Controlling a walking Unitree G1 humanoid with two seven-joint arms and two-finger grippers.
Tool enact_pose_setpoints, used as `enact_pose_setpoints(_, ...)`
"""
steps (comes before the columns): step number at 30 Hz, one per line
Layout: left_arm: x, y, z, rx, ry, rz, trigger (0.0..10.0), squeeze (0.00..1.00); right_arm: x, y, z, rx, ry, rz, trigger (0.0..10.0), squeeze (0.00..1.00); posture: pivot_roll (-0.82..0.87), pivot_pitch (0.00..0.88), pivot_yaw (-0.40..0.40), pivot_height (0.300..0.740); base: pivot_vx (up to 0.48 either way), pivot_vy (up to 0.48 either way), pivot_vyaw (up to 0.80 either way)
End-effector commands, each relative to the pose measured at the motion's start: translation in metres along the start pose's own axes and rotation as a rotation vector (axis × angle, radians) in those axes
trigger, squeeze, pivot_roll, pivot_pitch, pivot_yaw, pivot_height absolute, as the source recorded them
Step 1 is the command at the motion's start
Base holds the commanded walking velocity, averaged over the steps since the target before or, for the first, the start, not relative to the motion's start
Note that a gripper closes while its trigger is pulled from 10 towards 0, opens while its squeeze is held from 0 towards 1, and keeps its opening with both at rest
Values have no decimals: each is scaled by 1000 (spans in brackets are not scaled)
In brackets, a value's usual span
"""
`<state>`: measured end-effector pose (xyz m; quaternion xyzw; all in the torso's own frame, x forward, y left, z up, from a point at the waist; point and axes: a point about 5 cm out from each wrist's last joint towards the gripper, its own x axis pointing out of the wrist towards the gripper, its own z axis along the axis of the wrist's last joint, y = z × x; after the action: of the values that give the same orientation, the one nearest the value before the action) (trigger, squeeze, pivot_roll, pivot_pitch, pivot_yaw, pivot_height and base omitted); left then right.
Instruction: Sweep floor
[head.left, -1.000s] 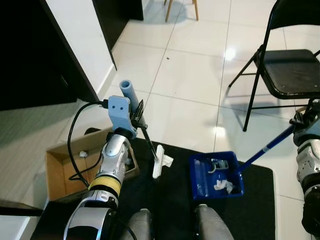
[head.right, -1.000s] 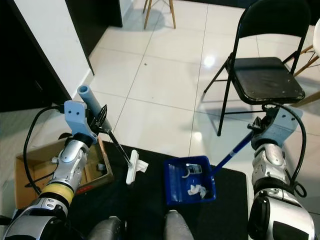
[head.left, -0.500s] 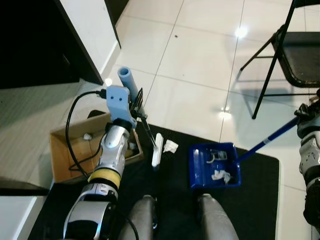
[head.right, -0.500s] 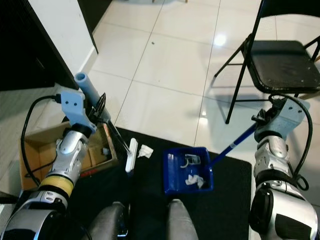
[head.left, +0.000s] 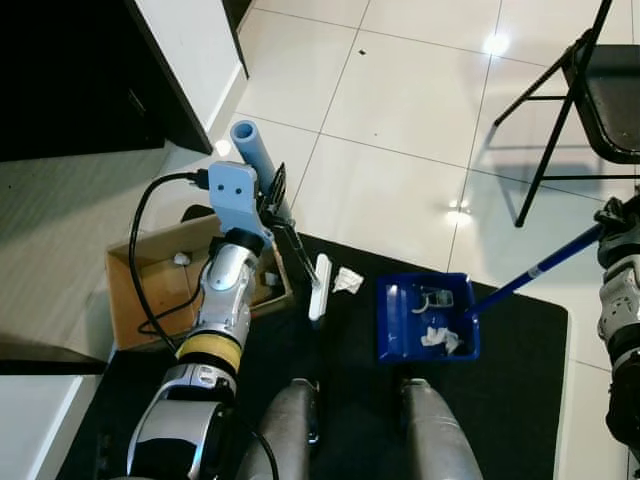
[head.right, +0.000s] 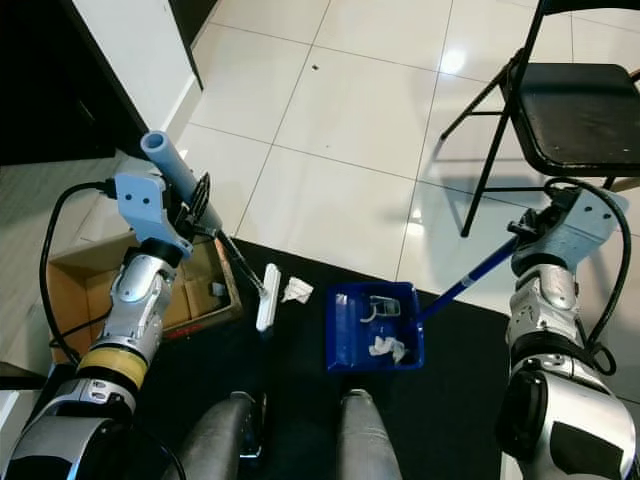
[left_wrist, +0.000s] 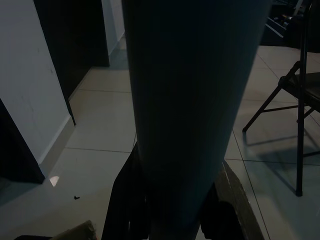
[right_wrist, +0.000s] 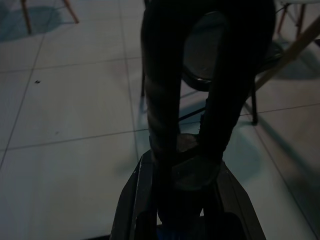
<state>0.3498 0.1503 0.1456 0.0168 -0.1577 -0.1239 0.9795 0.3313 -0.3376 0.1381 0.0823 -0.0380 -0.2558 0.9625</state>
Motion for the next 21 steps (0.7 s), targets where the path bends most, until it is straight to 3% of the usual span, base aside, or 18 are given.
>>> enact_pose_setpoints(1,-4,2,-1,-4,-1,7,10000,0,1,-12,8,9,-36,-46,10000,0,73,363,31,740,0,0,0)
enact_pose_setpoints(15,-4,2,3,-27,-15,-3,10000,0,8,-6,21,10,-56,-12,10000,0,105,384,45,740,0,0,0)
enact_pose_setpoints(21,-3,3,4,-36,-17,0,10000,0,9,8,19,18,-47,60,10000,0,99,390,37,740,0,0,0)
